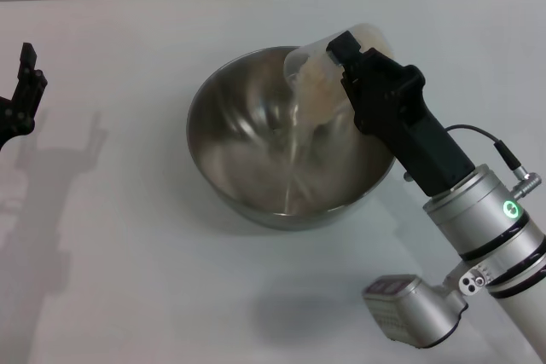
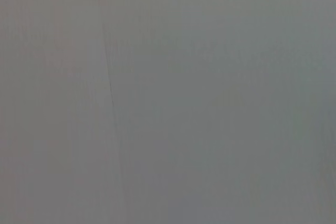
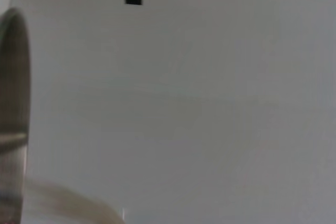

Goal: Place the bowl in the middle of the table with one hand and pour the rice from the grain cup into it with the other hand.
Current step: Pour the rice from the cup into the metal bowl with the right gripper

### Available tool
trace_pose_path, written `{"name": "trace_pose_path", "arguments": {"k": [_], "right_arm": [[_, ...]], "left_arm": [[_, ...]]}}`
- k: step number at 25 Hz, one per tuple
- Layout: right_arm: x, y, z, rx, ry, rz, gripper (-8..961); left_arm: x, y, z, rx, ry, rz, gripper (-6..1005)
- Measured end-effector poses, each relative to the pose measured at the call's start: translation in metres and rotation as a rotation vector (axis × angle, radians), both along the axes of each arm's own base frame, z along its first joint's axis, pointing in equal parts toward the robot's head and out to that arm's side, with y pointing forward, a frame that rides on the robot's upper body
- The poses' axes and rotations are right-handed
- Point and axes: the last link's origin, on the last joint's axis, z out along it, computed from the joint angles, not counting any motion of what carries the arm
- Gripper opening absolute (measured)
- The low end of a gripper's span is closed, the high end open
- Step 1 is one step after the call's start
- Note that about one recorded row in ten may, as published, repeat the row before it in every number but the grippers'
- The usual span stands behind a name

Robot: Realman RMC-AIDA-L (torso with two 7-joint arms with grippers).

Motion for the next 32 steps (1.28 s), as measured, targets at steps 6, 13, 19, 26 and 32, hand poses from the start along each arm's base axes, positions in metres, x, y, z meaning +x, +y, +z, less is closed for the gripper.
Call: {"name": "trace_pose_path", "arguments": {"k": [6,13,19,26,32], "right_arm": [[0.003,0.003,-0.004,0.079,-0.145,0.009,16],[0.0,0.004,-0.007,0.113,-0.212,0.027,15],[-0.001,0.004,-0.008,0.113,-0.218,0.032,15],[-0.001,0.005,-0.01,0.105,-0.225,0.03,15],[-0.002,0.003,-0.011,0.109,-0.238,0.045,16]], "left_arm": [[0.0,0.0,0.0,-0.001,0.0,-0.002,789],[0.001,0.0,-0.001,-0.005,0.0,-0.005,789],[0.001,0.0,-0.001,-0.005,0.0,-0.005,788],[0.002,0.0,-0.001,-0.004,-0.002,-0.007,788],[0.002,0.0,-0.001,-0.004,-0.002,-0.008,789]]}}
